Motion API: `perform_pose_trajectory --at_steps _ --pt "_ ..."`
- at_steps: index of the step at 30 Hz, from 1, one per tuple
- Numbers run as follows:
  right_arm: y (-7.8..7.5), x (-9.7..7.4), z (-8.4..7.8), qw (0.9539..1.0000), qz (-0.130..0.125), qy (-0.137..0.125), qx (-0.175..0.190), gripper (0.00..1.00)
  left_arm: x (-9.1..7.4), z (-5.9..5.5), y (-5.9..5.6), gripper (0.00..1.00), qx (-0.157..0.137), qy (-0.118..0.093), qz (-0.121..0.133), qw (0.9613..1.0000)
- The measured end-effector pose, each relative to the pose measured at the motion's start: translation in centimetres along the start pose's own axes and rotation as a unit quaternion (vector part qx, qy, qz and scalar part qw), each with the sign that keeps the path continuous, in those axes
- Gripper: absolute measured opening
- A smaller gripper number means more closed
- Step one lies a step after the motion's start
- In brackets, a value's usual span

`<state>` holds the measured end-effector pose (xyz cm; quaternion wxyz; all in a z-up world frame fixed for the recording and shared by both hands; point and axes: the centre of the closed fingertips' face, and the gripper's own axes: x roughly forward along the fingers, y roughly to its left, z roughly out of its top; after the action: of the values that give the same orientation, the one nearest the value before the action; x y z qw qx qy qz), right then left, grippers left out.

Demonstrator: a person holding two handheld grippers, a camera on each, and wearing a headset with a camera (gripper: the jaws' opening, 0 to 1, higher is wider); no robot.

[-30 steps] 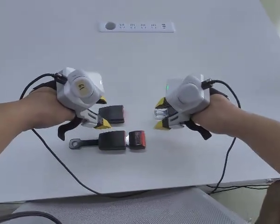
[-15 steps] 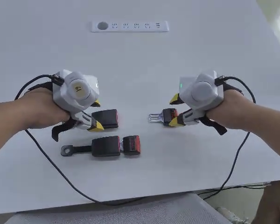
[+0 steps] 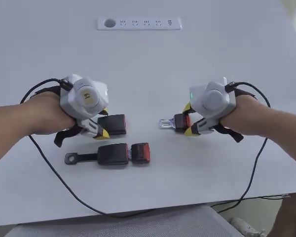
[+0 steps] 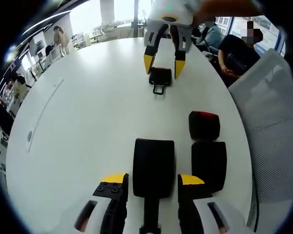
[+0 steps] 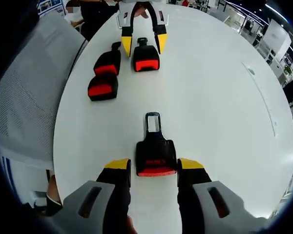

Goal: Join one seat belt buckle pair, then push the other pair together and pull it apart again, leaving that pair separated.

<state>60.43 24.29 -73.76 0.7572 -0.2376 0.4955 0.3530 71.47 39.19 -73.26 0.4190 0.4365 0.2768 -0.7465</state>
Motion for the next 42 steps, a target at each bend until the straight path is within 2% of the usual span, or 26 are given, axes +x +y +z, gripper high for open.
perform_pose_trajectory --at_steps 9,10,14,17,26,31,42 --pt "0.0 0.2 0.3 1.0000 0.007 0.002 -0.006 0.32 0.8 -0.5 -0.2 0.36 0.017 0.013 -0.006 0.9997" --pt "0.0 0.2 0.3 0.9999 0.008 0.002 -0.007 0.32 0.8 -0.4 0.0 0.35 0.029 0.013 -0.003 0.9995" --pt "0.1 0.3 0.3 0.9999 0.011 0.004 -0.011 0.32 0.7 -0.5 0.0 0.34 0.023 0.014 -0.002 0.9996" --pt "0.1 0.3 0.3 0.9998 0.012 0.005 -0.013 0.32 0.8 -0.6 0.0 0.34 0.039 0.014 0.000 0.9991" --pt "0.1 0.5 0.8 0.9997 0.011 0.009 -0.019 0.32 0.8 -0.6 0.1 0.34 0.034 0.023 0.003 0.9991" --pt "0.2 0.9 1.8 0.9997 0.010 0.002 -0.021 0.32 0.7 -0.6 0.1 0.34 0.034 0.025 0.004 0.9991" --pt "0.4 2.5 5.5 0.9993 0.011 -0.020 -0.028 0.32 0.7 -0.6 0.0 0.34 0.031 0.029 0.005 0.9991"
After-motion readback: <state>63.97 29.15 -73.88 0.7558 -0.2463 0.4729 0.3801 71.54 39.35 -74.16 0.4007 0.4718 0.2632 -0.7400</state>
